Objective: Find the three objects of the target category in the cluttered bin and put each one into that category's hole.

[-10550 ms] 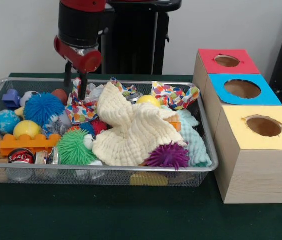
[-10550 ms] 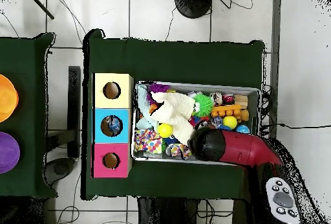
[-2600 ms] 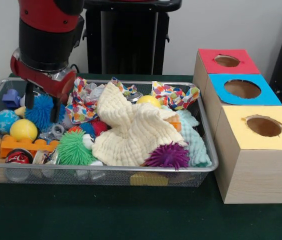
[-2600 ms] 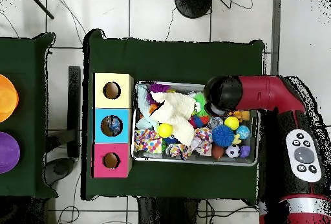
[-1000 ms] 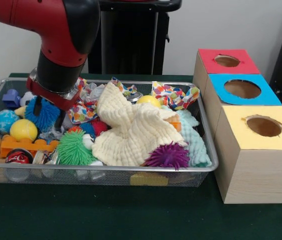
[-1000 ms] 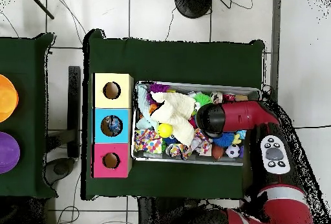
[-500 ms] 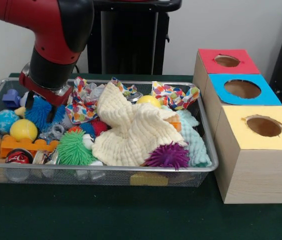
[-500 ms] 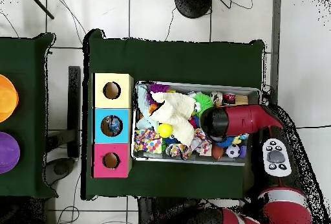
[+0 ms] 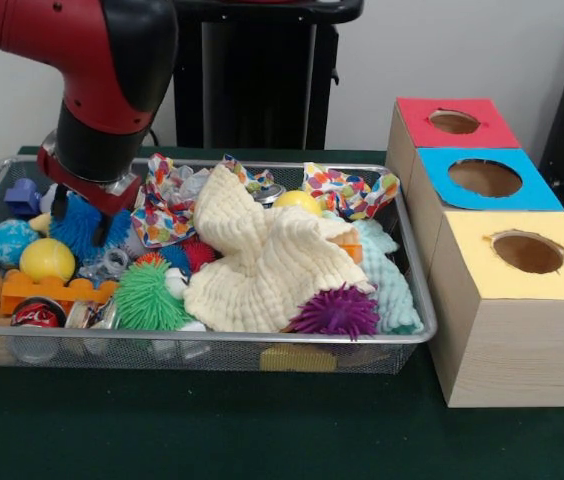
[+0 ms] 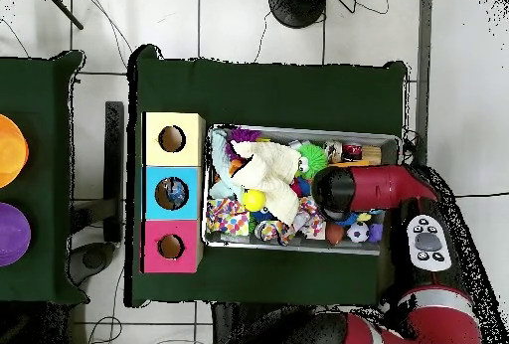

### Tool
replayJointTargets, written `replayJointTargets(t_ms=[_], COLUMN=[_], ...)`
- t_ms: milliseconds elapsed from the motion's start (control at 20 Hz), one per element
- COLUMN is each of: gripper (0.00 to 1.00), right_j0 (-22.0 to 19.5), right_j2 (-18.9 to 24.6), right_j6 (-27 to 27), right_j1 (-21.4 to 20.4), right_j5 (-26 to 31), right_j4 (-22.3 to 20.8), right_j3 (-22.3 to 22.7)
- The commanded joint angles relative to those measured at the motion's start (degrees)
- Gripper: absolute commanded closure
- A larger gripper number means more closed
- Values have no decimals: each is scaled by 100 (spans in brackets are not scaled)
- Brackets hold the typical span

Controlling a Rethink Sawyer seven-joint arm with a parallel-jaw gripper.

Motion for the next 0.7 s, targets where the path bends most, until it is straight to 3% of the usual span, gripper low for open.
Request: replayJointTargets(t_ms=[50, 700], gripper=[0, 0], right_j0=[-229, -246], right_j2=[546, 562], right_j6=[404, 169], right_j1=[294, 314], right_j5=[-615, -695], right_j4=[489, 747], right_j3=[340, 422])
